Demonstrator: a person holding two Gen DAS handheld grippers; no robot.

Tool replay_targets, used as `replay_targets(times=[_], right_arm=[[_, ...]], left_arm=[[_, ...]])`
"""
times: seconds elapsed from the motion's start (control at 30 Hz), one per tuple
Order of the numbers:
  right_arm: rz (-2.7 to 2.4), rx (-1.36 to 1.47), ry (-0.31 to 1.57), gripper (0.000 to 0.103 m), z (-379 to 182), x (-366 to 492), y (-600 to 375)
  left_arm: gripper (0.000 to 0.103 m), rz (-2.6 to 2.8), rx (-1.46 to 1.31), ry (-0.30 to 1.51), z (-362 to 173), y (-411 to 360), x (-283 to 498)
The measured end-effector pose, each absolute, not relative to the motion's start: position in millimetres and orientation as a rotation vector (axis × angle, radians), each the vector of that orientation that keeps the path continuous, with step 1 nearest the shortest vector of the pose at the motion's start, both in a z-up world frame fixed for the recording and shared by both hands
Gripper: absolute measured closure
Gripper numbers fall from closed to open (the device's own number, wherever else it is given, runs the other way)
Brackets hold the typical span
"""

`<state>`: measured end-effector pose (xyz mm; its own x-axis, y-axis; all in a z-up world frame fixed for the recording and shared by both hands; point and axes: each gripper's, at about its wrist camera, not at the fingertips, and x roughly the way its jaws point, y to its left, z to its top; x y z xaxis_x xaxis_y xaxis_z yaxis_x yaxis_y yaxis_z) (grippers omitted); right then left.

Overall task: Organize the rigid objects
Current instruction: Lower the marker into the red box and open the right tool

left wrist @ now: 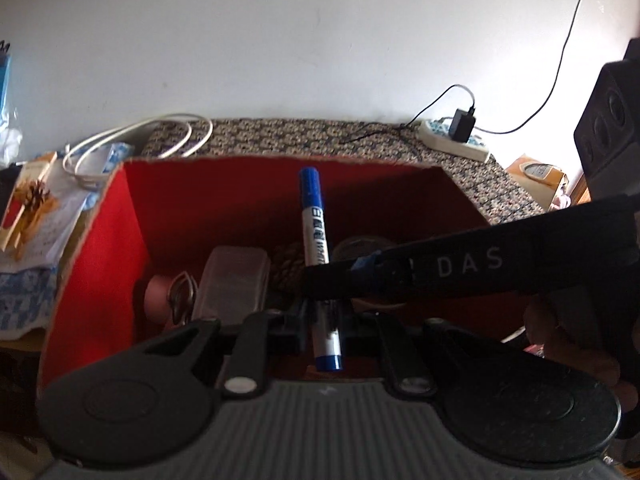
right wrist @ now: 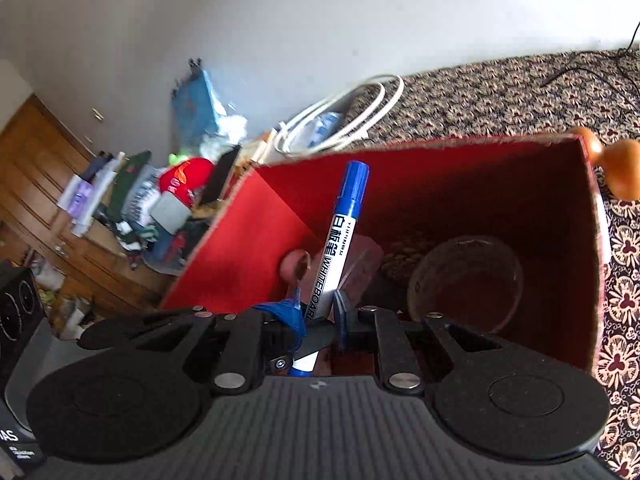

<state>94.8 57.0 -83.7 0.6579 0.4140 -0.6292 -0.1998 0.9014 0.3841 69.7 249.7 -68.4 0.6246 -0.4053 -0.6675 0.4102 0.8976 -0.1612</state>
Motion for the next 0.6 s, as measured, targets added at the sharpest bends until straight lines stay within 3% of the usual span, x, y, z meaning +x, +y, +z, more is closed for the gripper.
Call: replay_targets(times=[0.6], right_arm=[[0.217, 0.266, 0.830, 0.103, -102, 104, 63]], left_arm=[[0.093, -0.402, 0.065, 0.790, -78, 249, 74]])
